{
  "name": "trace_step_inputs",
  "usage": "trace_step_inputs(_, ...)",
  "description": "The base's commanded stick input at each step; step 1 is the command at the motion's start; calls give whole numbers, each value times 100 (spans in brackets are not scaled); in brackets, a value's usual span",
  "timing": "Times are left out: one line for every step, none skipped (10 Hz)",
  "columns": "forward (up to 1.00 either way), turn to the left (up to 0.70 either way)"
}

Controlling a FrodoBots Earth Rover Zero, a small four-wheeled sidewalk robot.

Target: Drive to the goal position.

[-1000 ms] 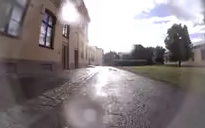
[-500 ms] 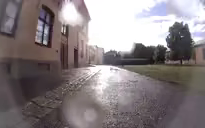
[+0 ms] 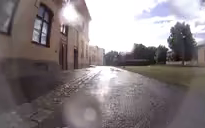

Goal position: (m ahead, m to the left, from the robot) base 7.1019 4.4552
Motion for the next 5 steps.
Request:
trace_step_inputs(85,0)
trace_step_inputs(85,0)
trace_step_inputs(85,0)
trace_step_inputs(85,0)
trace_step_inputs(85,0)
